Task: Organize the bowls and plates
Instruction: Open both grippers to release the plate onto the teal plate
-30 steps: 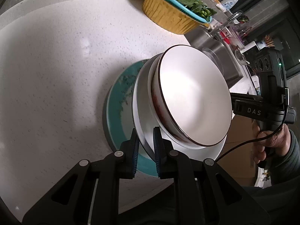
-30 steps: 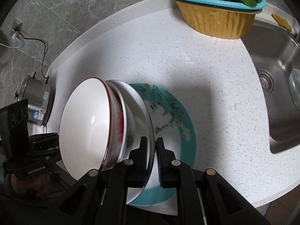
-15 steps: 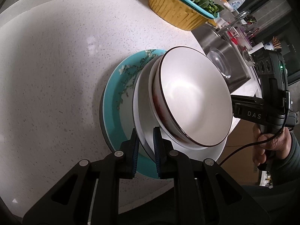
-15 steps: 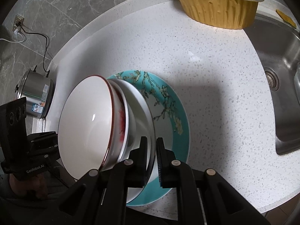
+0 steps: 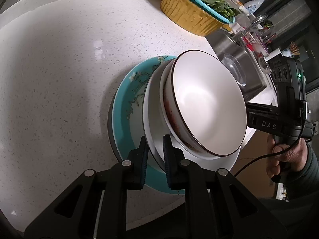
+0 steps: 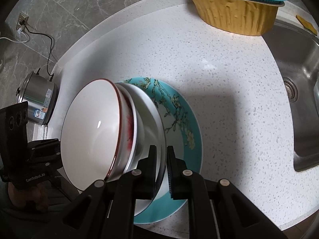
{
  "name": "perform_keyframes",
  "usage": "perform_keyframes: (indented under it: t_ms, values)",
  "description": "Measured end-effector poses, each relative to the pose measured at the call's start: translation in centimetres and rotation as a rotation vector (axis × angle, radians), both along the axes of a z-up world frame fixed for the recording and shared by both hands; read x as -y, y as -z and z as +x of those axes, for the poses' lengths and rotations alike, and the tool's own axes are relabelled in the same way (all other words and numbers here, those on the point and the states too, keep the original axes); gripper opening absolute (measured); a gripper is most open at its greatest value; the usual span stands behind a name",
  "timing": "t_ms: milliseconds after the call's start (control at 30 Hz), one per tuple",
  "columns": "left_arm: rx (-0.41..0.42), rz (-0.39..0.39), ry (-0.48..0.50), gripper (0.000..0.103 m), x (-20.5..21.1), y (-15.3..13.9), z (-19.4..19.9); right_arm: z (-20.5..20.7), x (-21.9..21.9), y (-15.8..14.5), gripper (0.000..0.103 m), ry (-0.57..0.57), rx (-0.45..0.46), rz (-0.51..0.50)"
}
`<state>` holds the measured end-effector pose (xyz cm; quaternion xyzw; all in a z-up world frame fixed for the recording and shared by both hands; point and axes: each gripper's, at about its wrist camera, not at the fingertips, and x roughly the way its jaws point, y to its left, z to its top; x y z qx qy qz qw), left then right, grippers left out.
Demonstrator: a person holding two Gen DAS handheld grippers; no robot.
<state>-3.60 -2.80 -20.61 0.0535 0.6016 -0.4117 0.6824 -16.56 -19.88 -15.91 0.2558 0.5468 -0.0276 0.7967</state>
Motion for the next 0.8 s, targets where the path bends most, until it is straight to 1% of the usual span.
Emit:
perform_keyframes:
  t_ms: [133, 333, 400, 467, 567, 700, 767, 800]
  values:
    - [-0.004, -0.001, -0.02, 0.014, -0.1, 0.0, -0.2, 0.0, 0.0, 0.0, 0.017, -0.008, 0.01, 0.01]
    - [0.013, -0.016, -0.08, 0.015, -0.9, -0.6, -0.3, -0.6, 0.2, -0.5, 0.019, -0.02, 0.041, 0.018]
    - [0.013, -0.012, -0.101, 0.021, -1.3, -0.6, -0.5, -0.9, 0.3, -0.9, 0.019, -0.03, 0.052, 0.013]
    - [0.019, -0.012, -0.13, 0.027, -2.1, -0.9, -0.8, -1.4, 0.6, -1.4, 0.025, -0.034, 0.064, 0.014]
    - [0.03, -0.017, -0.169, 0.029, -3.3, -1.6, -1.5, -2.3, 1.2, -2.1, 0.038, -0.047, 0.09, 0.018]
    - [0.067, -0.013, -0.22, 0.029, -4.7, -3.3, -3.1, -3.4, 2.2, -2.7, 0.041, -0.07, 0.108, 0.023]
    - [0.094, -0.039, -0.248, 0.029, -5.9, -4.5, -3.8, -4.0, 2.9, -3.2, 0.046, -0.077, 0.118, 0.015]
    - [0.122, -0.052, -0.27, 0.029, -6.4, -5.3, -4.2, -4.4, 3.2, -3.5, 0.047, -0.074, 0.126, 0.01]
